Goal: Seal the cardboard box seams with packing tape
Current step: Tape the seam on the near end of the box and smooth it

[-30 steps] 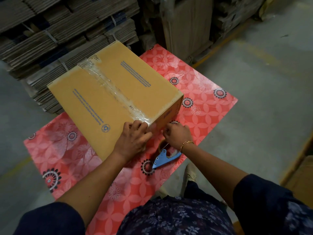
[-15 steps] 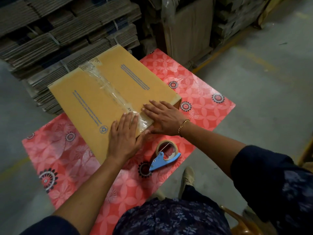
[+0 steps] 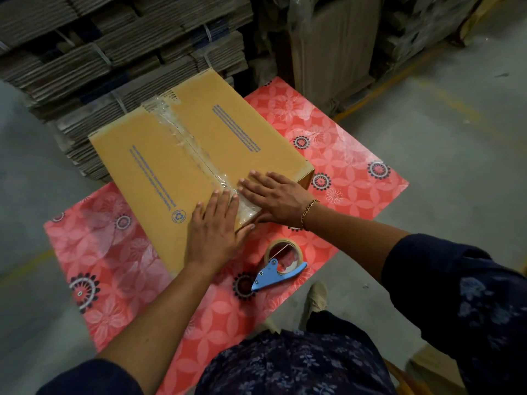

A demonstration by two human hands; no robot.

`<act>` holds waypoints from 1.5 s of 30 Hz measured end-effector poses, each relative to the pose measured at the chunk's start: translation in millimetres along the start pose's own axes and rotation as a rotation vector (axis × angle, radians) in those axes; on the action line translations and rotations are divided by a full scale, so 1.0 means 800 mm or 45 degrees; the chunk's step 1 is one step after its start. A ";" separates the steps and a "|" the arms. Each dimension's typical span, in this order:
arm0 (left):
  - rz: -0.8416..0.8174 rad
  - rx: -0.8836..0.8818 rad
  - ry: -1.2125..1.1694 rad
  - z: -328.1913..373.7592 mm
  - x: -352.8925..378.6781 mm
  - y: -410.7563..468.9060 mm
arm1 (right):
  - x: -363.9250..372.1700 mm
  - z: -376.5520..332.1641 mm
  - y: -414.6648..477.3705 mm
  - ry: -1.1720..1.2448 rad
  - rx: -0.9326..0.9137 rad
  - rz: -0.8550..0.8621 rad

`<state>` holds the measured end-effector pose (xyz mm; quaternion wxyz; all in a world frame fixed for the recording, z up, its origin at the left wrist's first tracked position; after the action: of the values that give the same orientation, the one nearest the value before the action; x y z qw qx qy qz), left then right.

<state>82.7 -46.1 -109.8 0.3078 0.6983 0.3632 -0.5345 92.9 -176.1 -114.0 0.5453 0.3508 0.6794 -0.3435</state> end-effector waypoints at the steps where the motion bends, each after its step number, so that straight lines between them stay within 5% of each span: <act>1: 0.016 0.005 0.009 0.000 0.000 0.000 | 0.001 0.001 0.000 -0.007 -0.004 -0.014; 13: -0.088 -0.082 -0.044 0.001 0.008 -0.004 | -0.013 0.008 0.003 0.071 -0.172 -0.160; 30: -0.198 -0.084 0.005 0.004 0.019 -0.007 | -0.001 0.013 0.002 -0.017 -0.314 -0.028; 37: -0.121 -0.270 0.004 -0.004 0.021 -0.010 | -0.004 -0.006 0.026 -0.056 -0.342 0.015; 45: -0.113 -0.148 0.122 0.005 0.012 -0.002 | -0.005 0.000 0.019 -0.098 -0.286 -0.030</act>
<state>80.4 -46.9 -120.5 0.3062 0.6874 0.4385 -0.4914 106.3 -168.6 -111.6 0.6028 0.2659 0.6963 -0.2848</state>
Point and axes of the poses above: each hand's wrist, its own y-axis towards the middle knuckle, its own x-axis out of the palm, z = x × y, the point moved 9 cm from there along y, towards the middle knuckle, and after that the axes turned 12 degrees about y, right-handed, at the moved point
